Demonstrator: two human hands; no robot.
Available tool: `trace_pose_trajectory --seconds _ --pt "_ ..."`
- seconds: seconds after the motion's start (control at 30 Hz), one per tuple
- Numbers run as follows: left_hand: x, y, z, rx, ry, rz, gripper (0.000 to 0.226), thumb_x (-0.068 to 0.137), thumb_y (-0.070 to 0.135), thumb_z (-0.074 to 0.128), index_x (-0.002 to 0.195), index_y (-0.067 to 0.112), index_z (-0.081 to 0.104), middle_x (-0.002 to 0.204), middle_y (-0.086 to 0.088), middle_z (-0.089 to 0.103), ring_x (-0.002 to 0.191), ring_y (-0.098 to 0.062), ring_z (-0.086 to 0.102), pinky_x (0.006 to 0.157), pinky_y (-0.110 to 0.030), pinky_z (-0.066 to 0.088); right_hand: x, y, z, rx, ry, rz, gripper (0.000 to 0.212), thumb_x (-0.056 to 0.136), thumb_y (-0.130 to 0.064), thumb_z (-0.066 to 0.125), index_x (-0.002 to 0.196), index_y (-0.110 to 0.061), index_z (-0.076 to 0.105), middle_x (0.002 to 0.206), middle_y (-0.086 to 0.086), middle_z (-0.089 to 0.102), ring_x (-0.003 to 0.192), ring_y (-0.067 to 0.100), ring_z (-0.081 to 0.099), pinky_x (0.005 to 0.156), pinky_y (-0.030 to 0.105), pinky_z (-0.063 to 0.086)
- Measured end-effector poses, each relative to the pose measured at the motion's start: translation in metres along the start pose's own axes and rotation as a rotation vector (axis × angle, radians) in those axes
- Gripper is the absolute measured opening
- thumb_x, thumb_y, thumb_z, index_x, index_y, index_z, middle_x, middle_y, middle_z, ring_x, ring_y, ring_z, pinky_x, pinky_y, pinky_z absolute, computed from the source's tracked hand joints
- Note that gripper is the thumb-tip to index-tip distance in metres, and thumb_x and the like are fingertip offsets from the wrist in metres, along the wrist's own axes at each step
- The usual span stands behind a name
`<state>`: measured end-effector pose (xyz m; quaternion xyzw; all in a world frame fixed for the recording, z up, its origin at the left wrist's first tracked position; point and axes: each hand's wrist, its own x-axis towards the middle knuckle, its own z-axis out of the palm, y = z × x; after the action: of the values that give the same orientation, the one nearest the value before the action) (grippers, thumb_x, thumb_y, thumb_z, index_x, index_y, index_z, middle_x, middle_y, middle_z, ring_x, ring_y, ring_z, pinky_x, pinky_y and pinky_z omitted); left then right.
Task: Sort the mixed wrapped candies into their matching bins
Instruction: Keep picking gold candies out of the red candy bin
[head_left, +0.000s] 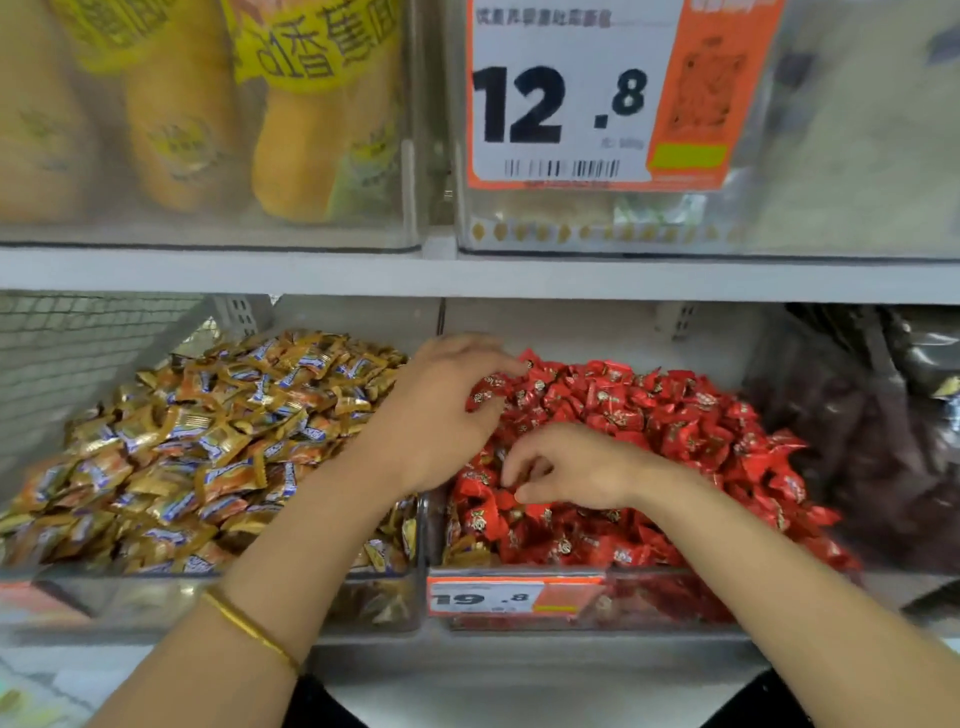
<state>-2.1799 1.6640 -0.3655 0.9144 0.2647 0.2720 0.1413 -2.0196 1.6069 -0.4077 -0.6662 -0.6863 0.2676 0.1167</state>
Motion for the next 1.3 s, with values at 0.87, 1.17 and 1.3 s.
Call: trace_pose_trajectory --seconds 0.87,1.17,1.3 --pt "-0.004 -0.005 -0.001 -0.156 -0.048 -0.027 0.035 0.085 0.008 0.061 0.109 0.033 0.065 0.122 0.019 0.054 0.115 0.008 0.037 0.096 0.004 0.001 0.033 0.002 0.009 -0.271 0.091 0.218 0.027 0.090 -0.023 0.059 0.115 -0.013 0.061 0.110 0.003 0.062 0.101 0.022 0.058 0.073 0.027 0.042" --pt "-0.003 -0.003 -0.004 -0.148 -0.084 -0.050 0.034 0.087 0.008 0.059 0.110 0.033 0.063 0.118 0.023 0.051 0.118 0.006 0.037 0.110 -0.017 0.012 -0.009 0.021 -0.021 0.416 0.207 0.227 0.014 0.089 -0.010 0.063 0.102 -0.007 0.062 0.090 0.011 0.066 0.040 0.002 0.048 0.038 0.016 0.039" --pt "0.006 0.008 -0.008 0.119 -0.066 0.144 0.032 0.088 0.008 0.058 0.116 0.021 0.065 0.123 0.009 0.057 0.113 -0.003 0.048 0.108 -0.032 0.033 -0.025 0.026 -0.029 0.832 0.234 0.280 0.008 0.093 -0.006 0.056 0.099 -0.009 0.058 0.086 0.013 0.068 0.040 0.006 0.045 0.036 0.017 0.035"
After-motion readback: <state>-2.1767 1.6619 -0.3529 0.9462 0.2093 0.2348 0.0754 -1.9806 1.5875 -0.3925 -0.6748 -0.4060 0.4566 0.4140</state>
